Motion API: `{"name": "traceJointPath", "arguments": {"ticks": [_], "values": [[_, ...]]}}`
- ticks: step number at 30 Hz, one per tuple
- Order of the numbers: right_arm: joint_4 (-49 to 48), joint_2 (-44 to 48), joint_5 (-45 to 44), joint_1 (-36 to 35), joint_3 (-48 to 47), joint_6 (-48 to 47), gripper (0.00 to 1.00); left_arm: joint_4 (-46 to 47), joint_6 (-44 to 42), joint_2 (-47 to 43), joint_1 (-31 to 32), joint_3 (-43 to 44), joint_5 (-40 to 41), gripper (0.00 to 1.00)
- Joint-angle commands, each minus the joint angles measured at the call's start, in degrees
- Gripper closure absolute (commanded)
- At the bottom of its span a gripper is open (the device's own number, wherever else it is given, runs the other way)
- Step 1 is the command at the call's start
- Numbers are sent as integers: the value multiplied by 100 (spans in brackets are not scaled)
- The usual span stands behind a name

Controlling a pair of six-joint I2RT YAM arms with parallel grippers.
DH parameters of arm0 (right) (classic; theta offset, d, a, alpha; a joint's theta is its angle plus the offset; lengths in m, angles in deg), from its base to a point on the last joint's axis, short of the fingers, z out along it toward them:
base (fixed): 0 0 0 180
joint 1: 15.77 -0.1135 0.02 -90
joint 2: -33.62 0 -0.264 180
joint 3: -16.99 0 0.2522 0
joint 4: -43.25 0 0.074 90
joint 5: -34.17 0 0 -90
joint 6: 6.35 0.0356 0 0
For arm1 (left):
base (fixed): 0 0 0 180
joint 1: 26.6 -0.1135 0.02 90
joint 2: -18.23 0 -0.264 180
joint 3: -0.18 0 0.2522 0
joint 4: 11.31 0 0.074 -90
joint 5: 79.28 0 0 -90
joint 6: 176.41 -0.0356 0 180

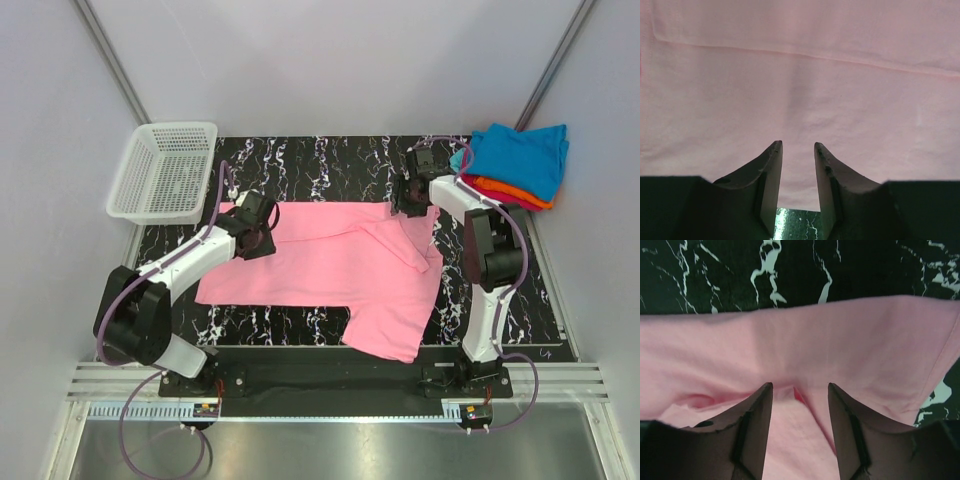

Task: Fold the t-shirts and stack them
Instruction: Fold the tshirt

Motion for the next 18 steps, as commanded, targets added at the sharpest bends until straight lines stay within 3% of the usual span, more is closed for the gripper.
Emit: {"name": "traceJointPath", "arguments": {"ticks": [1, 18], "values": [[-285, -173, 297, 71, -419, 11, 46, 280, -109, 46, -7, 80, -206, 64], [-48, -51, 482, 98, -94, 283, 53, 306, -82, 46, -7, -78, -224, 64]]}}
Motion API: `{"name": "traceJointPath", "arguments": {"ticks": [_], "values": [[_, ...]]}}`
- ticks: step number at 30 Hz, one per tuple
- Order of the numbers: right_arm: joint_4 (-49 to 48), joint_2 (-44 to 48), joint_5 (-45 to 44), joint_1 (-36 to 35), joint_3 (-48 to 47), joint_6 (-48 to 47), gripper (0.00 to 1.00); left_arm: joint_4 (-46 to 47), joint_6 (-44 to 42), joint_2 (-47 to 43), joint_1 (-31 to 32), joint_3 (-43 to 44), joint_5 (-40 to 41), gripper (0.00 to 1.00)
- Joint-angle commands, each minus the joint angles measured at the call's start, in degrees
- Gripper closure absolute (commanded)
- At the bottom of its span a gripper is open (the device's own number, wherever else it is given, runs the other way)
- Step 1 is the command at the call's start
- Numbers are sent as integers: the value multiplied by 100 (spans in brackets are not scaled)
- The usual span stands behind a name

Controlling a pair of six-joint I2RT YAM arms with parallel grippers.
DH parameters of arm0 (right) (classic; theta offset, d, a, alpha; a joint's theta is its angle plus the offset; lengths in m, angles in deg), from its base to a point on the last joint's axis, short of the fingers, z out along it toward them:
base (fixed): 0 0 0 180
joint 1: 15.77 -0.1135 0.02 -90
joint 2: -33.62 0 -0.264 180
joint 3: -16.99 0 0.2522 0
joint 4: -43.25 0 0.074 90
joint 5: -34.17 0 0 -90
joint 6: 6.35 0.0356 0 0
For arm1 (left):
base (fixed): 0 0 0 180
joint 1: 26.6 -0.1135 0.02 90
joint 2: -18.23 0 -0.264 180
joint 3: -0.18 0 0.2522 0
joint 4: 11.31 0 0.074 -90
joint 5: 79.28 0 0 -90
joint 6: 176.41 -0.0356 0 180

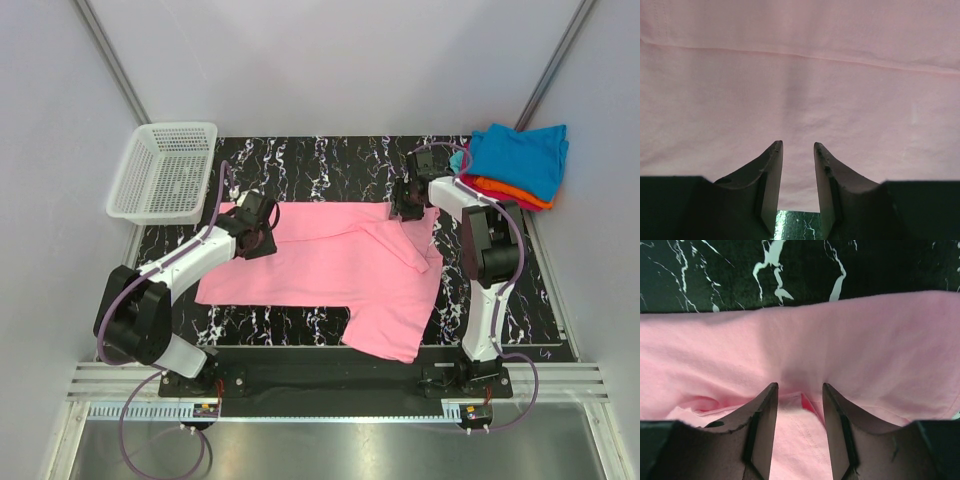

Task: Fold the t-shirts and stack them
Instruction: Fold the tshirt

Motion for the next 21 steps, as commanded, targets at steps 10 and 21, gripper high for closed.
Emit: {"name": "traceJointPath", "arguments": {"ticks": [10, 21], "values": [[130, 435, 8, -168, 334, 135, 60, 223, -3, 31, -7, -70, -115, 64], [305, 795, -291, -282, 395, 223, 83, 232, -12, 92, -7, -140, -141, 64]]}}
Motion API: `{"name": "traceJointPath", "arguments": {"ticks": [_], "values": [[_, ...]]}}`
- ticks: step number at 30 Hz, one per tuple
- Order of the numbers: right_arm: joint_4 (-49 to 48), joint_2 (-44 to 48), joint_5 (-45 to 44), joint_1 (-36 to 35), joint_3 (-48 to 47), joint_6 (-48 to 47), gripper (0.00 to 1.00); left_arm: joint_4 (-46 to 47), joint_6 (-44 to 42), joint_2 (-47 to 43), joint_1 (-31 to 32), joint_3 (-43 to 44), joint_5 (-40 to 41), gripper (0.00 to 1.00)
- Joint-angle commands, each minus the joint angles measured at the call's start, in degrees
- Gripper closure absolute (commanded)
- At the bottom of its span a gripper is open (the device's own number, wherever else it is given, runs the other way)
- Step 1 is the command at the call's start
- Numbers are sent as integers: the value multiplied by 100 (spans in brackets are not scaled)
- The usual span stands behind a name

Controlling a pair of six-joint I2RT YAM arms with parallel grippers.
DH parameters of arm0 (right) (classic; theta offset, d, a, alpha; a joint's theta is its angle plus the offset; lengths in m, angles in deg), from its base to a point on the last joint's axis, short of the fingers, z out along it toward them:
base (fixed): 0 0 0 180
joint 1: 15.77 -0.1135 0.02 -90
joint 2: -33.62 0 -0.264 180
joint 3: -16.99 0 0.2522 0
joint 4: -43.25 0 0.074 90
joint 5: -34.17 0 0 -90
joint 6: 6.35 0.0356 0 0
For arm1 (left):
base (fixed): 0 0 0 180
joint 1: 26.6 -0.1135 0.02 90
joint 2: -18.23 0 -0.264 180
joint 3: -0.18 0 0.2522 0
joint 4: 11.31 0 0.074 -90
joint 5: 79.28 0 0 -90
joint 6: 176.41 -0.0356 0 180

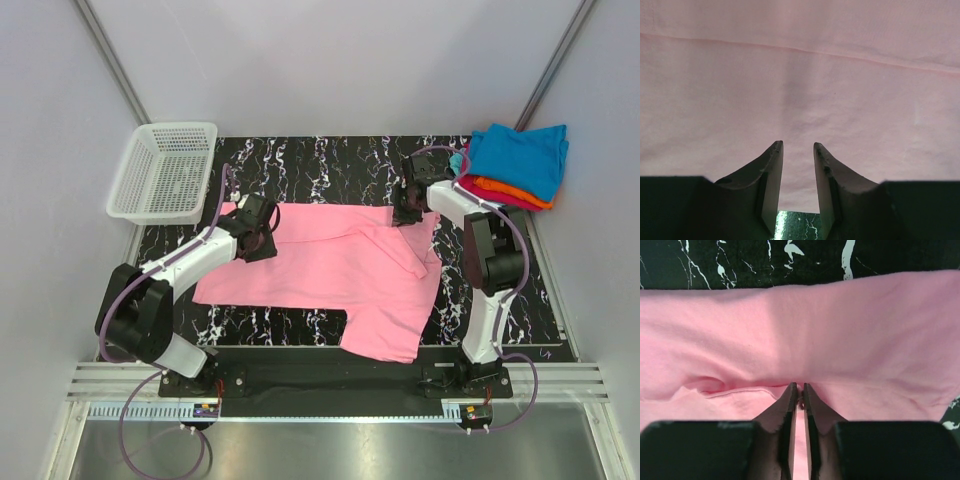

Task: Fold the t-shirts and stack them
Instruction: Fold the tshirt

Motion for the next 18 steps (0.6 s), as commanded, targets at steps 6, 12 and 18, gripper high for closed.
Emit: {"name": "traceJointPath", "arguments": {"ticks": [6, 12, 18], "values": [[313, 672, -233, -191, -18, 136, 100, 230, -6, 40, -7, -66, -61, 65], [454, 1181, -136, -437, 298, 276, 100, 265, 3, 22, 2, -109, -61, 65], [515, 1674, -206, -929, 930, 531, 100, 309, 21, 22, 2, -136, -96, 65]]}}
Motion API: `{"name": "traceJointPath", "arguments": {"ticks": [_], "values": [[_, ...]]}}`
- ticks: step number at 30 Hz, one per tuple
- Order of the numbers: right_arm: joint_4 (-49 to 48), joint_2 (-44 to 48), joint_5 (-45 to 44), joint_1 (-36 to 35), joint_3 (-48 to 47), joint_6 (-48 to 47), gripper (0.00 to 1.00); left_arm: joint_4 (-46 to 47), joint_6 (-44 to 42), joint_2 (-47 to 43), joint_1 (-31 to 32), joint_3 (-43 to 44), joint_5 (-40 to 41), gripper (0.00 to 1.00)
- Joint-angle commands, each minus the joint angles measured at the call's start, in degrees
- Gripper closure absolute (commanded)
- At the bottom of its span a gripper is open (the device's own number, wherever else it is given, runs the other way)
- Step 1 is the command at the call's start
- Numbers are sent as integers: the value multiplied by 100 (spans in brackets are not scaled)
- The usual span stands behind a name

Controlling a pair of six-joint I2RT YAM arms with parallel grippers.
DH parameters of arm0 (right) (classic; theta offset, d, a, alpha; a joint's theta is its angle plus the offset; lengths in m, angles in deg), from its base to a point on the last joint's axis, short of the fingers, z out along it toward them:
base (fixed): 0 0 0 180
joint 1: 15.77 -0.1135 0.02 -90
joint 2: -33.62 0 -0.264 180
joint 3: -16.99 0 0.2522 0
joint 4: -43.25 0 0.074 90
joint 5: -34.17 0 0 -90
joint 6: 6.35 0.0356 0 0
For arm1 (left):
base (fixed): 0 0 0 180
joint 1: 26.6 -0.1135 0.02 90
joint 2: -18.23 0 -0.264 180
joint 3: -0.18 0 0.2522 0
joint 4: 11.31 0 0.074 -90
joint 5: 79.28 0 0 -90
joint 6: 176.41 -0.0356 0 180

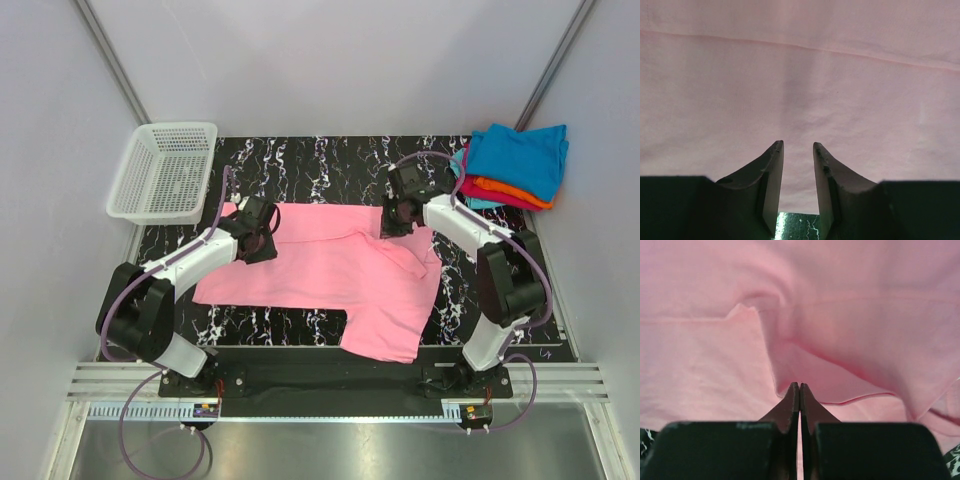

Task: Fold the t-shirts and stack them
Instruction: Fold the tshirt

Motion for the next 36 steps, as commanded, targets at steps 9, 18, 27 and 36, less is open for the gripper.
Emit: {"name": "traceJointPath", "arguments": {"ticks": [9, 18, 27, 36], "values": [[56, 664, 2, -976, 1253, 755, 99, 318, 27, -6, 2, -99, -111, 65], [135, 1445, -409, -1328, 1474, 1001, 54, 414, 1, 143, 2, 6, -234, 65], [654, 1324, -1739, -715, 868, 737, 47, 643, -113, 635, 55, 603, -699, 66], [144, -284, -868, 209, -81, 157, 53, 328, 36, 1785, -383, 1693, -112, 66]]}}
